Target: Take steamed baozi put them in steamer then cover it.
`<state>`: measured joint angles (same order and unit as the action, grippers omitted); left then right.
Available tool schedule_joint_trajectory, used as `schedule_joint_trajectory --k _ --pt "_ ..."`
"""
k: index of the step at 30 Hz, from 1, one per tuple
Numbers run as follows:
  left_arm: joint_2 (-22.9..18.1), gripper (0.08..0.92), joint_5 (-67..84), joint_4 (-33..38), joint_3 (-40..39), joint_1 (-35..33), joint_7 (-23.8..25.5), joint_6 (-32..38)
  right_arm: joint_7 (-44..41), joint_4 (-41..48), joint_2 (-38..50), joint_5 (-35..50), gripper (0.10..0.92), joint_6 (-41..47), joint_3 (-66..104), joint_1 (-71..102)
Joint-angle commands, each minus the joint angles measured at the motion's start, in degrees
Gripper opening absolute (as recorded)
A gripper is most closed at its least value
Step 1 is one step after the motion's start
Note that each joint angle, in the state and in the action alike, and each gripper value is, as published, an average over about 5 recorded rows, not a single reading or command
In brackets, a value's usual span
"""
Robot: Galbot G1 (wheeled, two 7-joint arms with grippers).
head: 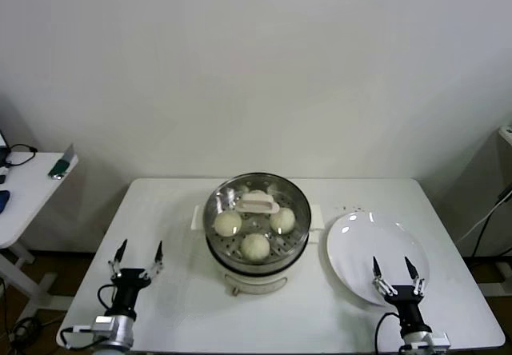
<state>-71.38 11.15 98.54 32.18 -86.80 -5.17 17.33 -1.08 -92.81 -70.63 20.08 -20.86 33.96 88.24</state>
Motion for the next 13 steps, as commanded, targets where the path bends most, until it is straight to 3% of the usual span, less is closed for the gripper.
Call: schedule_joint_trajectory --k 1,13 --pt "-0.1 0.823 4.6 -3.9 0.7 -0.6 0.5 5.3 -0.2 0.1 0.0 -0.1 0.823 -0.1 0.0 0.0" --pt "0.1 0.823 4.9 -3.6 0.5 -0.5 1.0 5.5 -0.1 -0.5 0.0 0.0 0.823 -0.1 0.0 0.2"
